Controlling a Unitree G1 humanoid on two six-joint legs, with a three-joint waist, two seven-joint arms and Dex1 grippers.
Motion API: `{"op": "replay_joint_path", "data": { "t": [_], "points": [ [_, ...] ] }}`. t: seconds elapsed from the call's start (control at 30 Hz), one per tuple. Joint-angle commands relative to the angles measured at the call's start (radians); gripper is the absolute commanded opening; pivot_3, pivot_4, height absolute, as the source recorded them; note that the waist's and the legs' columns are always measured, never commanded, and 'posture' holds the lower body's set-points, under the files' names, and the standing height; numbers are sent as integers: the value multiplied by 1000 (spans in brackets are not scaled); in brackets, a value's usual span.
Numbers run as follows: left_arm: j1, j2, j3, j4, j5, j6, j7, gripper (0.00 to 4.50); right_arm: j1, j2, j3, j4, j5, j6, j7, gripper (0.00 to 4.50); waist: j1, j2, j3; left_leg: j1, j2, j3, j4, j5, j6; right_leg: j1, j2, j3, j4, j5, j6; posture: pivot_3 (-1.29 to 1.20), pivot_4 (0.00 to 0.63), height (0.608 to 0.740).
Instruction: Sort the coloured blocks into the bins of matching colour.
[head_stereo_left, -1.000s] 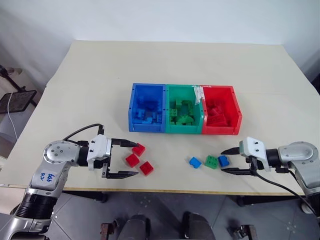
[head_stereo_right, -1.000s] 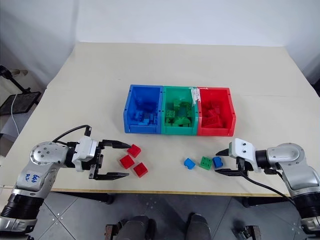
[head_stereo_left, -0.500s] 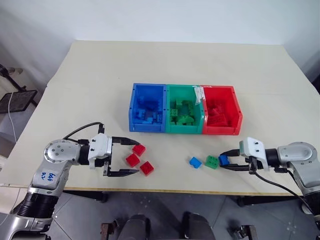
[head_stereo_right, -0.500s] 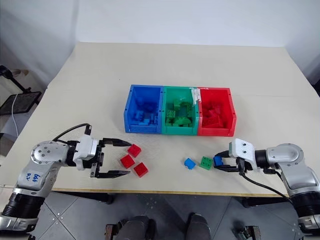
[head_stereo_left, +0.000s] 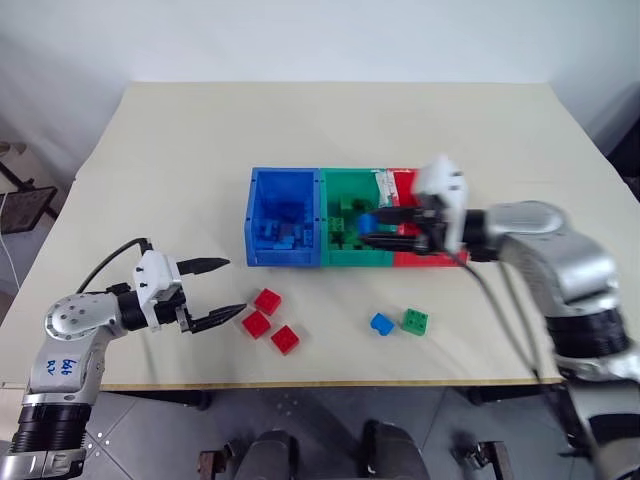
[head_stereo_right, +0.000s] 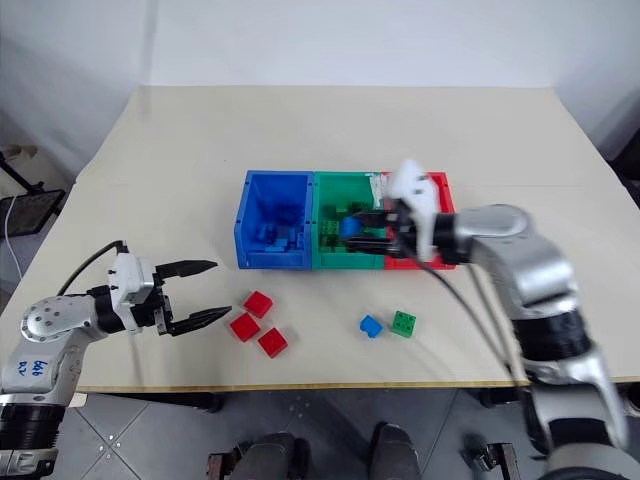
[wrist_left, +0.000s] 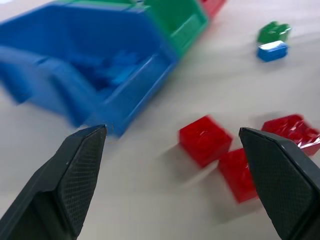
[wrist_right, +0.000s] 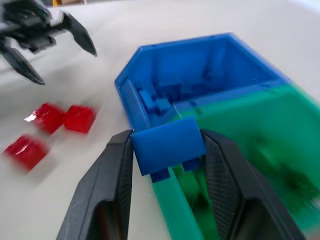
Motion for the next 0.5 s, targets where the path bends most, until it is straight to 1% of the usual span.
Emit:
{"op": "replay_joint_path", "data": {
  "t": [0.03, 0.1, 0.13, 0.2, 0.23, 0.3, 0.33, 0.43, 0.5],
  "points": [
    [24, 14, 39, -38, -5, -6, 21, 4500, -91, 83, 21, 103, -100, -67, -102, 1601, 0, 0, 0, -5, -1, -1, 1, 0, 0, -3, 0, 0, 1, 0, 0, 0, 150, 740],
    [38, 13, 42, -54, -8, -3, 28, 4500, -125, 138, 30, 169, -138, -115, -136, 1601, -5, 0, 0, -5, -1, 0, 1, 0, 0, -3, 0, -3, 3, 0, -1, 0, 150, 740],
    [44, 12, 42, -60, -10, -2, 30, 4500, -134, 156, 36, 186, -144, -119, -130, 1601, -5, 0, 0, -5, -1, 2, 1, 0, 0, -3, 0, -4, 3, 0, -1, 0, 150, 740],
    [50, 11, 38, -70, -9, 0, 35, 4500, -144, 177, 44, 208, -157, -134, -118, 2343, -8, 0, 0, -5, 0, 4, 0, 0, 0, -3, 0, -5, 2, 0, -1, 0, 150, 740],
    [50, 9, 31, -82, -11, 5, 38, 4500, -145, 186, 44, 215, -160, -133, -112, 2548, -11, 0, 0, -5, 0, 4, 0, 0, 0, -3, 0, -5, 2, 0, -1, 0, 150, 740],
    [41, 4, 16, -106, -14, 19, 41, 4500, -145, 199, 33, 229, -170, -146, -119, 3199, -21, 0, 0, -5, 0, 4, 0, 0, 0, -2, 0, -6, 2, 0, -1, 0, 150, 740],
    [34, 2, 9, -117, -17, 26, 42, 4500, -144, 202, 26, 230, -173, -155, -120, 3616, -24, 0, 0, -5, 0, 4, 0, 0, 0, -2, 0, -6, 2, 0, -1, 0, 150, 740],
    [7, -4, -12, -130, -16, 39, 44, 4500, -120, 175, 4, 191, -164, -163, -92, 4455, -30, 0, 0, -4, 1, 6, 0, 0, 0, -3, 1, -6, 2, 0, -1, 0, 150, 740],
    [-15, -8, -33, -134, -12, 41, 36, 4500, -77, 130, -13, 123, -142, -171, -41, 4482, -29, 0, 0, -3, 1, 6, -1, 0, 0, -3, 1, -6, 2, 0, -1, 0, 150, 740]
  ]
}}
